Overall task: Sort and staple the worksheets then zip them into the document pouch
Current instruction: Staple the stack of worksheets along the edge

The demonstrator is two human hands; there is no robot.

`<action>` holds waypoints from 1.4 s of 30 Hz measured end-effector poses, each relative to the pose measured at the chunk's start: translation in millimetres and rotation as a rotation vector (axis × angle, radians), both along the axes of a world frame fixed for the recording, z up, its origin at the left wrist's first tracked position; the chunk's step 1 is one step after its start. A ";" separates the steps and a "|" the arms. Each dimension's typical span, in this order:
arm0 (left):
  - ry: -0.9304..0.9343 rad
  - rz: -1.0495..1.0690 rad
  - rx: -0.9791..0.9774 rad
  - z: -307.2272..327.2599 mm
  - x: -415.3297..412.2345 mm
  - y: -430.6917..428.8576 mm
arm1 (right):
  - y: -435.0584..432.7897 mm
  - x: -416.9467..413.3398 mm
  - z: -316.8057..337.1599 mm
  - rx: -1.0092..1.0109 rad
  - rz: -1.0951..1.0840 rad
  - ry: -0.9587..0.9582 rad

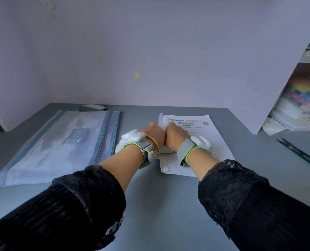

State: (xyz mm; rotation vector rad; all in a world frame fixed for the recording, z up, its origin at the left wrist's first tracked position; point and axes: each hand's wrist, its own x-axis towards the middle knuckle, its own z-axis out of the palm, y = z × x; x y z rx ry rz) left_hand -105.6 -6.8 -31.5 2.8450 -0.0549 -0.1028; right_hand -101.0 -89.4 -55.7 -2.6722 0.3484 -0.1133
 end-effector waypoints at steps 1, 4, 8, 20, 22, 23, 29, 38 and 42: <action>0.008 -0.015 -0.001 2.4 -1.4 0.9 | 0.4 0.1 -0.2 0.014 0.004 -0.005; 0.018 -0.063 -0.001 2.1 -0.7 7.5 | 0.9 -3.4 -0.4 0.070 0.000 0.023; 0.016 -0.074 -0.016 5.4 -2.5 6.5 | 0.2 -4.4 1.6 0.091 0.009 0.016; -0.110 -0.035 0.063 -5.2 -8.1 1.7 | -2.2 -10.4 -8.6 0.079 -0.029 -0.036; -0.102 -0.032 0.081 -5.5 -7.3 2.8 | -1.7 -9.2 -8.0 0.106 -0.014 -0.019; -0.097 -0.034 0.091 -6.3 -8.4 4.1 | -1.3 -8.5 -9.0 0.117 -0.007 -0.013; -0.205 -0.120 0.096 -10.9 -7.5 6.7 | -1.6 -8.6 -10.1 0.137 -0.043 -0.041; -0.287 -0.182 -0.115 -3.6 -1.7 25.7 | -19.8 -21.2 0.9 0.590 -0.014 -0.118; -0.322 -0.251 -0.137 -2.4 -17.3 38.4 | -21.4 -25.7 -1.5 0.528 0.045 -0.126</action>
